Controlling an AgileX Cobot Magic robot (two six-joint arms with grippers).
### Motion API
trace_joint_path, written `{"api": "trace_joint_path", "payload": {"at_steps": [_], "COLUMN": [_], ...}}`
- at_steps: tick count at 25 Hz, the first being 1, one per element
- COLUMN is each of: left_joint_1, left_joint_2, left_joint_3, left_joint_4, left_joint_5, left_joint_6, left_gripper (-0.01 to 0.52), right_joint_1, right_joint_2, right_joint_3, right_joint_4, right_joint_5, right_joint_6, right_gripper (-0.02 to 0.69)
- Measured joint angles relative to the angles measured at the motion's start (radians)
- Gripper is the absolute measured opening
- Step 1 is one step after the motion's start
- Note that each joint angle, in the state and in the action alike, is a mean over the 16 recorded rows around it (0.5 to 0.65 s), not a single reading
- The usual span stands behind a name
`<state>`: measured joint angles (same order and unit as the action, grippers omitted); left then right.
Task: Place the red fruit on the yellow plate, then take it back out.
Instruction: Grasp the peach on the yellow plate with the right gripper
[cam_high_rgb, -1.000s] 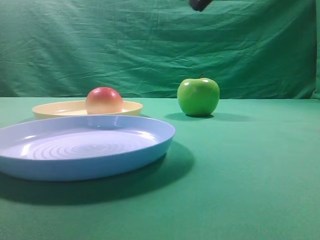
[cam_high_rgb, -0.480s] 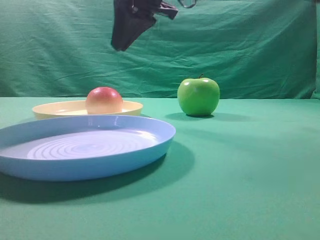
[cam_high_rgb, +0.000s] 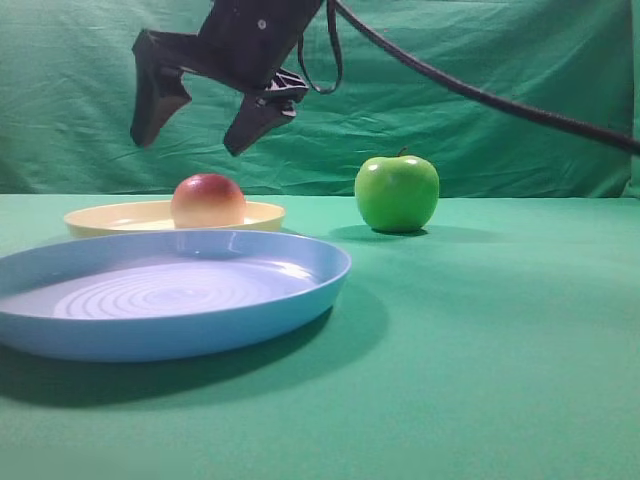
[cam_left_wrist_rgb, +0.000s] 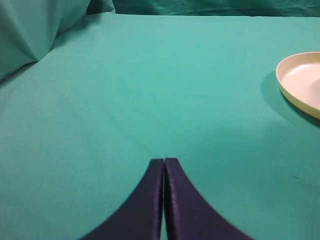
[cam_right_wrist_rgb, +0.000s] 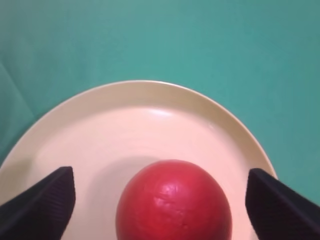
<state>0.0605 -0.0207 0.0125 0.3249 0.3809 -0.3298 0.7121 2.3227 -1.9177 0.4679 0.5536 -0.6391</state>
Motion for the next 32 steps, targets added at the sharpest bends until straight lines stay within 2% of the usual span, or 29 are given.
{"api": "trace_joint_path", "payload": {"at_steps": [7, 15, 22, 25, 32], "left_joint_1": [0.000, 0.000, 0.000, 0.000, 0.000], "left_joint_2": [0.000, 0.000, 0.000, 0.000, 0.000], "left_joint_3": [0.000, 0.000, 0.000, 0.000, 0.000], "left_joint_4": [0.000, 0.000, 0.000, 0.000, 0.000], "left_joint_5": [0.000, 0.000, 0.000, 0.000, 0.000], "left_joint_6": [0.000, 0.000, 0.000, 0.000, 0.000], "left_gripper": [0.000, 0.000, 0.000, 0.000, 0.000], "right_joint_1": [0.000, 0.000, -0.014, -0.029, -0.088], "right_joint_2": [0.046, 0.056, -0.033, -0.105, -0.318], "right_joint_3": [0.000, 0.000, 0.000, 0.000, 0.001], "right_joint_4": [-0.010, -0.014, -0.018, -0.025, -0.074], "right_joint_5": [-0.024, -0.005, 0.092, 0.162, 0.361], "right_joint_6": [-0.001, -0.001, 0.012, 0.034, 0.130], "right_gripper": [0.576, 0.387, 0.237, 0.211, 0.204]}}
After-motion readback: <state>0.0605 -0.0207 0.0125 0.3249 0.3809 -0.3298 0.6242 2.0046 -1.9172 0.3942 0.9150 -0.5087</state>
